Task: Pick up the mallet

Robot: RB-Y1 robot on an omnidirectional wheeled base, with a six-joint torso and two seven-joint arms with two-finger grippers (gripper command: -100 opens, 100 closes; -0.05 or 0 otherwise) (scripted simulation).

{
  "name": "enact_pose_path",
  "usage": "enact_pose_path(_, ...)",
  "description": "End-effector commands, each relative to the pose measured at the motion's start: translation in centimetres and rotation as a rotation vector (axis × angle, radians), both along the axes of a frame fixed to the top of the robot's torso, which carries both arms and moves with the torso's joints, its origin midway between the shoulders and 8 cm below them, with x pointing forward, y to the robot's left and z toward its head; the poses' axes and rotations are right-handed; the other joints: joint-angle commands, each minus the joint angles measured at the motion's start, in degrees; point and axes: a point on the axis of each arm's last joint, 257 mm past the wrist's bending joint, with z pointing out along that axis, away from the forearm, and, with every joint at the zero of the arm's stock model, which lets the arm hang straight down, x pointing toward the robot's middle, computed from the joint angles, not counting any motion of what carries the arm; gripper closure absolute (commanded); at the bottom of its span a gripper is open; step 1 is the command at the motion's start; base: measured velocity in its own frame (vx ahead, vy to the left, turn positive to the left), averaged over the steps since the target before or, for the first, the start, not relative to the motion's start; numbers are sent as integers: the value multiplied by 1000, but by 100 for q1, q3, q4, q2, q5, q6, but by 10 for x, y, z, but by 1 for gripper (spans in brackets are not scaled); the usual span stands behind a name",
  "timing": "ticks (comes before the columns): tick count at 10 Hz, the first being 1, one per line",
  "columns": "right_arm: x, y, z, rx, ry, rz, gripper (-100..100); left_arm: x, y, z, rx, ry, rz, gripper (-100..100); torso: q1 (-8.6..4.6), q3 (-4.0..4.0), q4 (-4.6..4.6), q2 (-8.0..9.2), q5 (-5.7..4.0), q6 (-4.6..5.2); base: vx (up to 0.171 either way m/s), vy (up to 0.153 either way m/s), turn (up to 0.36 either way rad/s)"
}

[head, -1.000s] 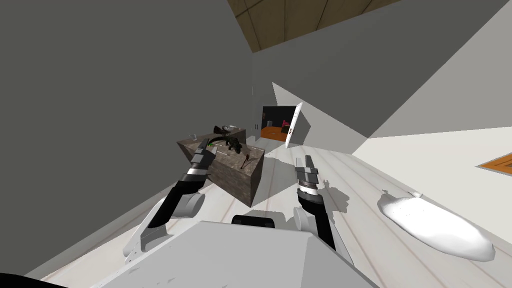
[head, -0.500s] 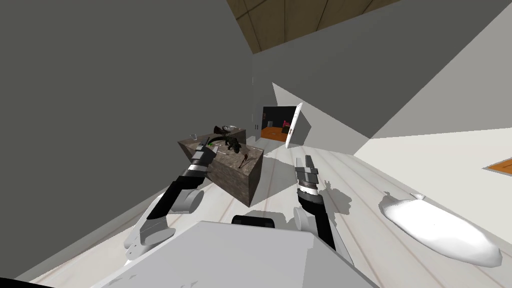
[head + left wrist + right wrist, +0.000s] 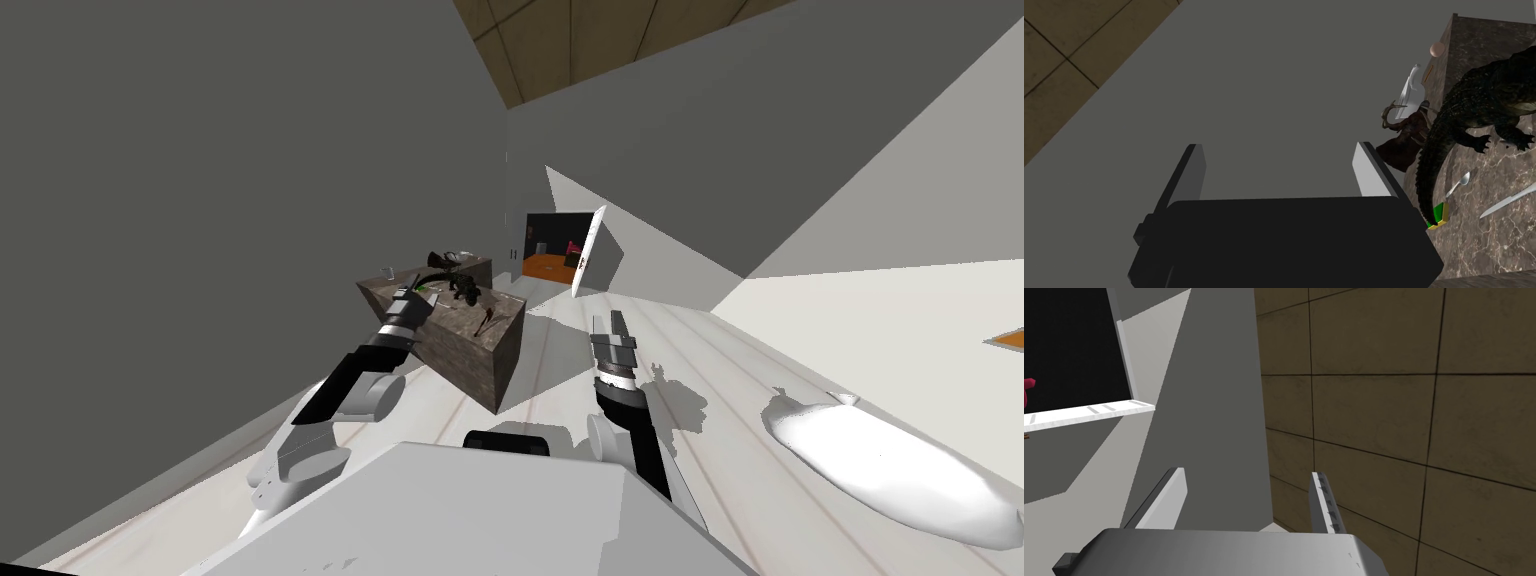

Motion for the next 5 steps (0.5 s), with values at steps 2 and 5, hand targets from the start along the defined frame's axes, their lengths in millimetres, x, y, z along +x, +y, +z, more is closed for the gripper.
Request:
enact_pose_path(2, 0, 0, 0, 0, 0, 0, 0, 11, 7, -10, -59, 56, -15, -100, -1, -1, -1, -2, 0, 0, 18, -68, 23)
enact_pose_path(5, 0, 0, 0, 0, 0, 0, 0, 20, 13, -25, -101, 123, -18, -100, -5, -4, -2, -7, -1, 0, 27, -68, 22)
